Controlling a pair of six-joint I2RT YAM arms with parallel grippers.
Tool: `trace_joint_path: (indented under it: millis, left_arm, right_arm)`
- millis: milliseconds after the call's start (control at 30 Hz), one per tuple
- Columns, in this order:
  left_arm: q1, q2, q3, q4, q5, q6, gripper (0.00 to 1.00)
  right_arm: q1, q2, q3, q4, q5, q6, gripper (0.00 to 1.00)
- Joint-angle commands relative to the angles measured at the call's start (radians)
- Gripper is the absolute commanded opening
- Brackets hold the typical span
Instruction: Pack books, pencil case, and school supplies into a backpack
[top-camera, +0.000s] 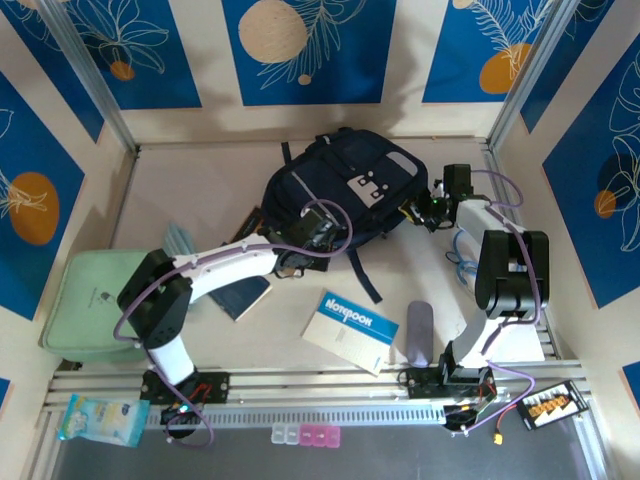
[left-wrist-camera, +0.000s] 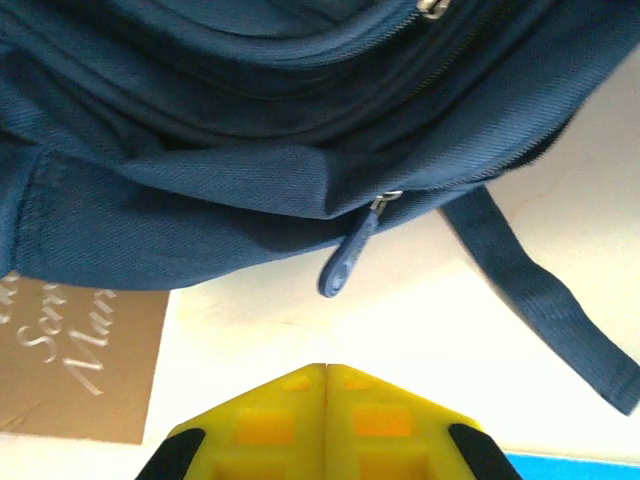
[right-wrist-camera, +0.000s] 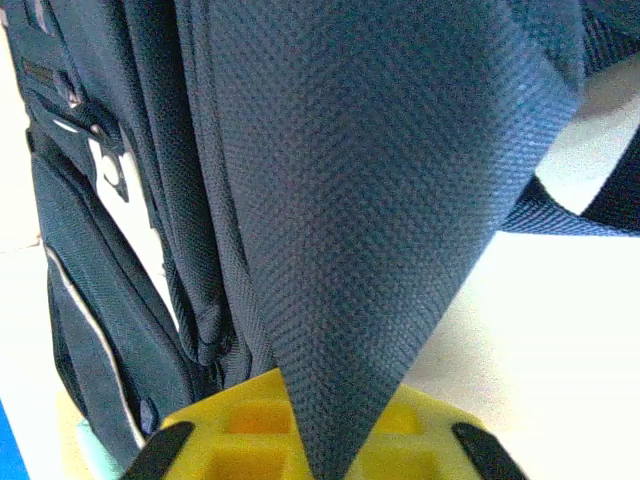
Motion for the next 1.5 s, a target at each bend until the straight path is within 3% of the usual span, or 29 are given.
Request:
trace_joint_path:
  millis: [0, 100, 200, 267, 367, 567, 633, 767, 1333, 1467]
  left_arm:
    - [0.005, 0.025, 0.029, 0.048, 0.092, 0.048, 0.00]
    - [0.005, 0.044, 0.052, 0.034, 0.090, 0.063, 0.00]
    - [0.005, 0.055, 0.063, -0.012, 0.055, 0.078, 0.04]
    - [0.006, 0.057, 0.065, -0.028, 0.039, 0.097, 0.20]
    - [0.007, 0.077, 0.100, -0.069, 0.026, 0.144, 0.34]
    - [0.039, 0.158, 0.159, -0.113, 0.042, 0.210, 0.49]
    - [0.048, 0.181, 0.189, -0.135, 0.041, 0.208, 0.50]
    - [0.057, 0.221, 0.223, -0.143, 0.051, 0.207, 0.46]
    - [0.060, 0.274, 0.263, -0.124, 0.127, 0.197, 0.01]
    - [0.060, 0.247, 0.257, -0.112, 0.145, 0.203, 0.00]
  right_arm:
    - [-0.009, -0.042, 0.009, 0.041, 0.025, -0.018, 0.27]
    - [-0.032, -0.089, -0.009, 0.007, 0.046, -0.029, 0.44]
    - [-0.050, -0.108, -0.011, -0.053, 0.020, -0.035, 0.52]
    - [-0.046, -0.121, -0.026, -0.070, -0.012, -0.034, 0.55]
    - [-0.022, -0.141, -0.049, -0.079, -0.064, -0.015, 0.58]
    - [0.030, -0.162, -0.073, -0.077, -0.082, 0.024, 0.59]
    - [0.038, -0.159, -0.073, -0.076, -0.083, 0.029, 0.59]
    - [0.051, -0.156, -0.074, -0.074, -0.084, 0.040, 0.58]
    - [0.076, -0.214, -0.130, -0.069, -0.044, 0.092, 0.57]
    - [0.100, -0.244, -0.183, -0.037, -0.037, 0.154, 0.58]
